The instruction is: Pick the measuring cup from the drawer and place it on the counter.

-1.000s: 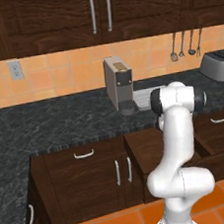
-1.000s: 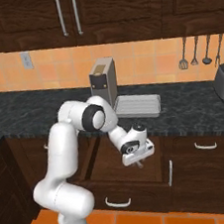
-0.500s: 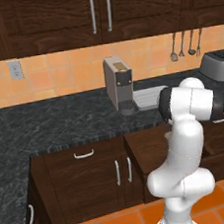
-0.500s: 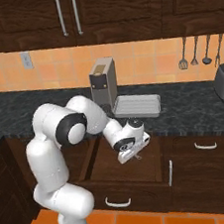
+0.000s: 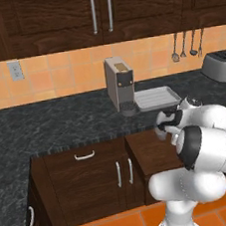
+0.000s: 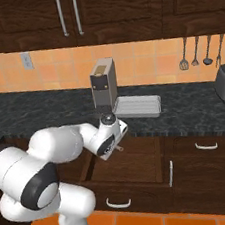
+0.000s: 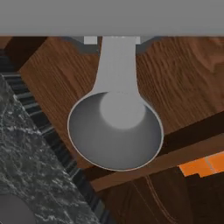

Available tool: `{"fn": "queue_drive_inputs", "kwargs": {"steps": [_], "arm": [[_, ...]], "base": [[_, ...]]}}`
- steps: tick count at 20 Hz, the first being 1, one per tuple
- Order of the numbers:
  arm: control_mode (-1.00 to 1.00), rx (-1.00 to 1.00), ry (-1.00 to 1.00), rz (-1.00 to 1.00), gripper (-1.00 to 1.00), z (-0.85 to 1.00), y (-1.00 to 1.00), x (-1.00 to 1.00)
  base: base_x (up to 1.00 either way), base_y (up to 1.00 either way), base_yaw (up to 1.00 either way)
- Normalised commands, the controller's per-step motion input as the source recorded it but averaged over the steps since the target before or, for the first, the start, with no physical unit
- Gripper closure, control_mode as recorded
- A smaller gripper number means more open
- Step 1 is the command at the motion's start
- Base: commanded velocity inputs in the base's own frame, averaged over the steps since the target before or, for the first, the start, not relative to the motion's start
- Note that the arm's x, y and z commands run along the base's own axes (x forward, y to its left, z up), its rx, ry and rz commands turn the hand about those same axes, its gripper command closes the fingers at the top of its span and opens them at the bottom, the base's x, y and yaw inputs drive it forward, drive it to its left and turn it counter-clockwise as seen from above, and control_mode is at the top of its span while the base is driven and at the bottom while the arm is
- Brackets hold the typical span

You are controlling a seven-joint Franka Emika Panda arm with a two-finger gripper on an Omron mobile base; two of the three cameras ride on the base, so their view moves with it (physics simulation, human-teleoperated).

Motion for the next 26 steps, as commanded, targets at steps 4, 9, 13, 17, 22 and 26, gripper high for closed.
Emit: {"fn": "queue_drive_inputs", "kwargs": {"steps": [4,9,13,17,22,26], "arm": [[-1.00,0.01,-0.01,0.05,1.00,1.00,0.28,0.23],[-1.00,0.07,0.00,0.00,1.00,0.68,0.00,0.78],[-1.00,0.02,0.00,0.00,1.00,-0.13,0.01,0.98],[-1.00,0.00,0.00,0.00,1.00,-0.46,0.10,0.88],[-1.00,0.00,0.00,0.00,1.00,-0.46,0.00,0.87],[-1.00,0.00,0.00,0.00,-1.00,-0.54,0.00,0.70]], "base": [[0.00,0.00,0.00],[0.00,0.00,0.00],[0.00,0.00,0.00],[0.00,0.00,0.00],[0.00,0.00,0.00],[0.00,0.00,0.00]]}}
